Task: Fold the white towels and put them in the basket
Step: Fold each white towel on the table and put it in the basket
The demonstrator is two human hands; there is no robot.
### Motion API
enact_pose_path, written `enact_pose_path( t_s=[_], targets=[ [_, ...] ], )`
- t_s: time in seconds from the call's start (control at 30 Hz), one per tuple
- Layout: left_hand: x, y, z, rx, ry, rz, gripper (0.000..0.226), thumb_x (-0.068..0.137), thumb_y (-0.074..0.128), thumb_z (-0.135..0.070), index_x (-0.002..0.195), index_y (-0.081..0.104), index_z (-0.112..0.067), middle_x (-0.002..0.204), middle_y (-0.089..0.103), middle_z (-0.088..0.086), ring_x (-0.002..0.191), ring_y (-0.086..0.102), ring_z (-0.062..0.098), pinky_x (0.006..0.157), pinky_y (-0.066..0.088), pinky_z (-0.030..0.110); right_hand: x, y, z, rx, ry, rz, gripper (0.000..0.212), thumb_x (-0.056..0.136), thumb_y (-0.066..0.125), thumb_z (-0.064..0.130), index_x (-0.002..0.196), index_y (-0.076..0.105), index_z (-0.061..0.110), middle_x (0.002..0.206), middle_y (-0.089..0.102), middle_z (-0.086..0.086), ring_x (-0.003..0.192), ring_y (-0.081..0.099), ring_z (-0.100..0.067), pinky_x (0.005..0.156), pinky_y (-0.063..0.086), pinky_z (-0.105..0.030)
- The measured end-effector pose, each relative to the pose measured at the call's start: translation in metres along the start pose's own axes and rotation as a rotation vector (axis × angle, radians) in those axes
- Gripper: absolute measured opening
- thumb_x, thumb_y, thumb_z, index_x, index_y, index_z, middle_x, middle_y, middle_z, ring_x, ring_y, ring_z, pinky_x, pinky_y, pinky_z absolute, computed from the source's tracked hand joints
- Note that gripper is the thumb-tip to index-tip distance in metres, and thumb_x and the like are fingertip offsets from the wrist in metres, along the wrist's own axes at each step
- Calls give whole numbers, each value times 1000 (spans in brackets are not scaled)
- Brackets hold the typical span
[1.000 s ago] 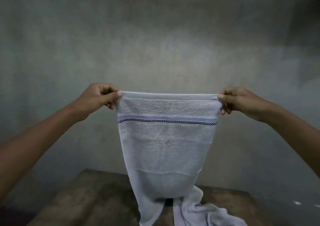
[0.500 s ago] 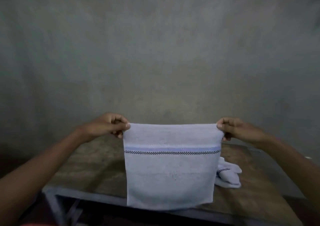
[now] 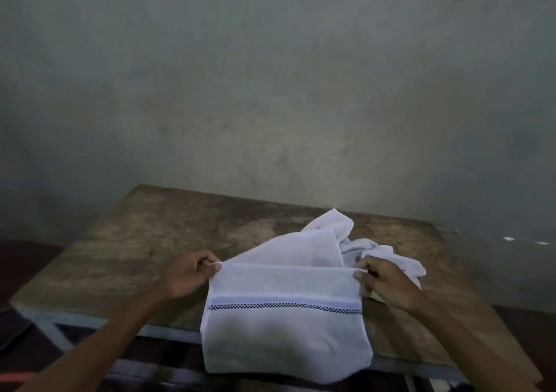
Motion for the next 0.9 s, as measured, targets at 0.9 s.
enact_pose_path(
  t_s=[0.9],
  targets=[
    [101,37,15,82,-30,-91,10,88,58,-11,90,66,-6,85,67,7,69,57,11,51,38,8,144,12,2,-257,-245,-65,13,85,60,5,88,65,17,86,68,-6,75,59,-21,72,44,-31]
  ],
)
Point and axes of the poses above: each hand's wrist, its own x-axis towards the middle knuckle, its own y-axis out of the palm, z = x × y, the point moved 4 cm from there along x, towards the middle knuckle
